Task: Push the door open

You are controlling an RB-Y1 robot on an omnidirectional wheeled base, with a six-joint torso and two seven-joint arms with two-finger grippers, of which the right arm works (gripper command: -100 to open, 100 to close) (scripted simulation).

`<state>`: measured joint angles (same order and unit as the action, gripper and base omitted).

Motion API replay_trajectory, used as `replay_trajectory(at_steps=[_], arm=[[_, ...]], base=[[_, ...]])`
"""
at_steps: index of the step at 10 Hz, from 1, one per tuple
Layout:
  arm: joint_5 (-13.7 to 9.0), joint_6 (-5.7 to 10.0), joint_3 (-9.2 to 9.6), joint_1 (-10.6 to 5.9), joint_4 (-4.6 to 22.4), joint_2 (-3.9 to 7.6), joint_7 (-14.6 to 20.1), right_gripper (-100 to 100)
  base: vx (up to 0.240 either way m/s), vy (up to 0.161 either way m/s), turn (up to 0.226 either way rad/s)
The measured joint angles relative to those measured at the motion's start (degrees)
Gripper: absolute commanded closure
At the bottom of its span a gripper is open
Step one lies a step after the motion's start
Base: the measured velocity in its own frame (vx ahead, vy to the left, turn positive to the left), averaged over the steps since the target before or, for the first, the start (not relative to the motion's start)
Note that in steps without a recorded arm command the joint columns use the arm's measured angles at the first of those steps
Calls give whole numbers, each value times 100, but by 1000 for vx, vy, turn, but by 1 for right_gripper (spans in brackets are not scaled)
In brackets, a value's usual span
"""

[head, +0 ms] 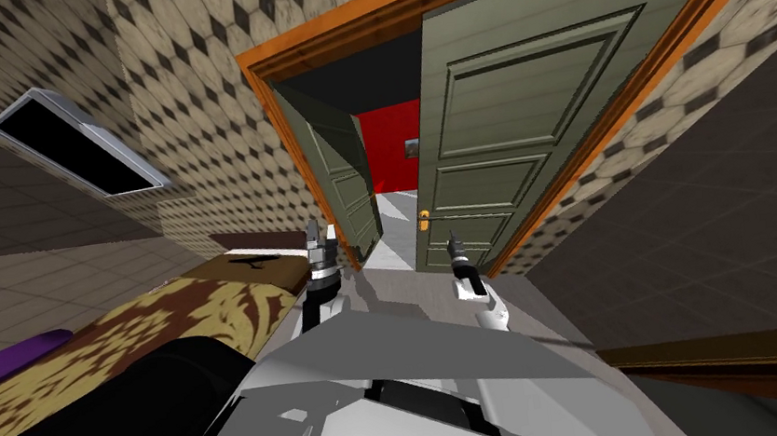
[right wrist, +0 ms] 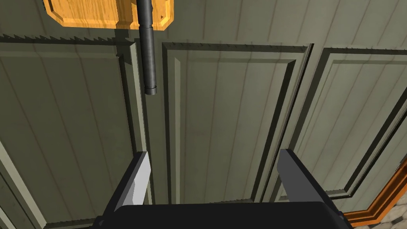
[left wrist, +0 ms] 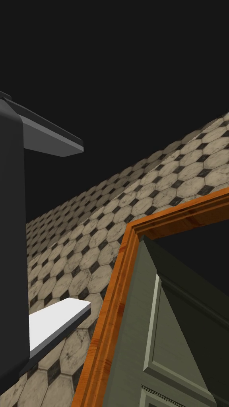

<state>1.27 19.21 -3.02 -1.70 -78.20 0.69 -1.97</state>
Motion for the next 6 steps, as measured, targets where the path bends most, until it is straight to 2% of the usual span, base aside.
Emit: replay_trajectory(at_steps=[6], arm=[[-85, -141, -61, -485, 961, -216, -57, -100]], base=[[158, -24, 20]])
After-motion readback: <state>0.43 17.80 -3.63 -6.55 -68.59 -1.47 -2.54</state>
